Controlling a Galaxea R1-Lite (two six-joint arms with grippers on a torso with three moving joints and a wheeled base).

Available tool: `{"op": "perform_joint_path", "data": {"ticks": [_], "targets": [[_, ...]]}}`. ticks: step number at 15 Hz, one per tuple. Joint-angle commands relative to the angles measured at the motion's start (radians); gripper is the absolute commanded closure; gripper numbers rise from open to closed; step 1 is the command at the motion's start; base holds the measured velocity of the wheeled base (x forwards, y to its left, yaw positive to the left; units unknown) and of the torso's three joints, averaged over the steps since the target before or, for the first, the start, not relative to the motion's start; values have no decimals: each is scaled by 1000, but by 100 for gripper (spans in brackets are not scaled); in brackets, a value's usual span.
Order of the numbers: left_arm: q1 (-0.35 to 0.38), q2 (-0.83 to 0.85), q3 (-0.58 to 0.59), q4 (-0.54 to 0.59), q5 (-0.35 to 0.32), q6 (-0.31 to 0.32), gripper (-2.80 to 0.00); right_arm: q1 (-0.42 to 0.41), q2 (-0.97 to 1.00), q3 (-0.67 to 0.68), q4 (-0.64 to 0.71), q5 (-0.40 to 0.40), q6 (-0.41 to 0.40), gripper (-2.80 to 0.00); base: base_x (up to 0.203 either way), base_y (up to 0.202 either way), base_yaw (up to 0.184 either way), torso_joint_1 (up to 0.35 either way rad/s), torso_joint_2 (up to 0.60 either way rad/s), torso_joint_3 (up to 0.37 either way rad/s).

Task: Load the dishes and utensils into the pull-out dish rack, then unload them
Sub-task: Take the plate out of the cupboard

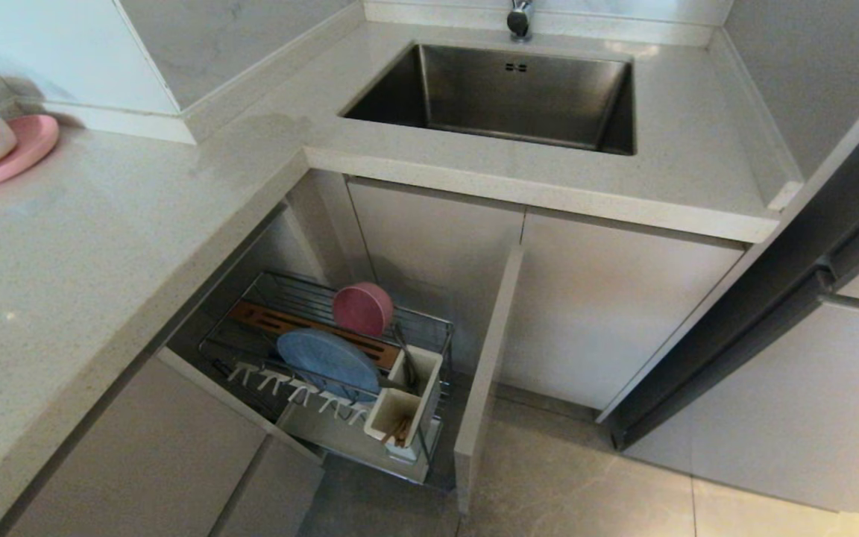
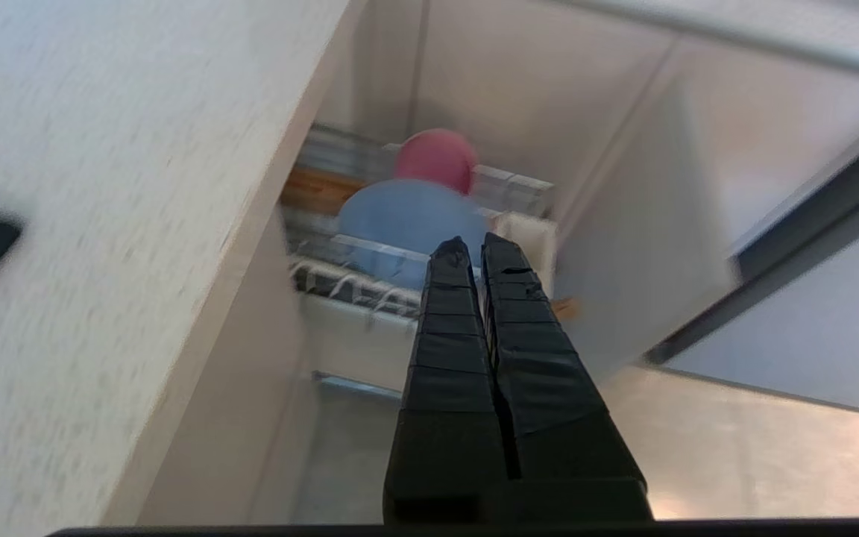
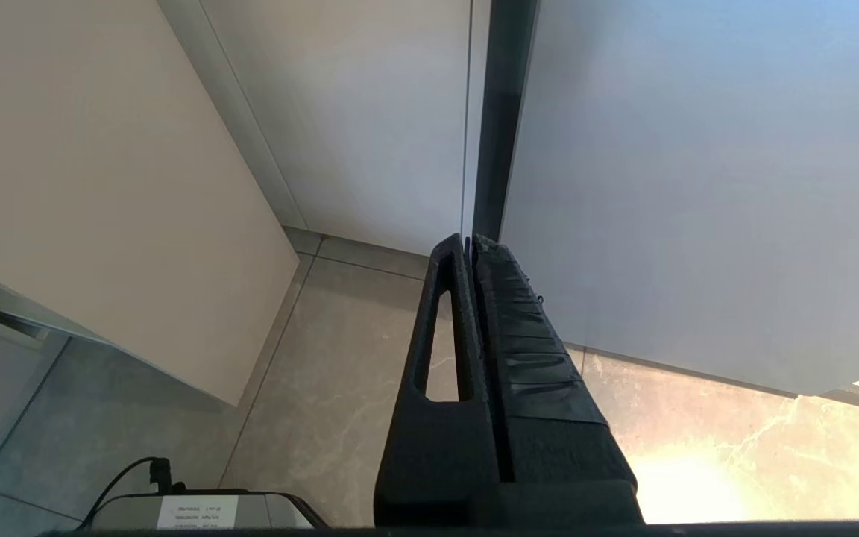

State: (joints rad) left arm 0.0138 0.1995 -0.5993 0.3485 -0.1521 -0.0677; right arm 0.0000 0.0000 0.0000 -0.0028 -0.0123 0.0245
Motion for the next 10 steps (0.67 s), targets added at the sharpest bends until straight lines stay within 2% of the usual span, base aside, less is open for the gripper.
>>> {"op": "perform_joint_path", "data": {"ticks": [1,4,7,10], "targets": [[1,-61,73,-25,8,8,0,0,1,0,0,0,0,0,0,0,0,0,0,0],[-5,-122,237,-169,33,83,0,0,1,0,0,0,0,0,0,0,0,0,0,0],[-13,-196,383,-265,49,101,0,0,0,0,0,0,0,0,0,0,0,0,0,0],[-14,-201,469,-322,55,102,0,0,1,0,0,0,0,0,0,0,0,0,0,0]]}}
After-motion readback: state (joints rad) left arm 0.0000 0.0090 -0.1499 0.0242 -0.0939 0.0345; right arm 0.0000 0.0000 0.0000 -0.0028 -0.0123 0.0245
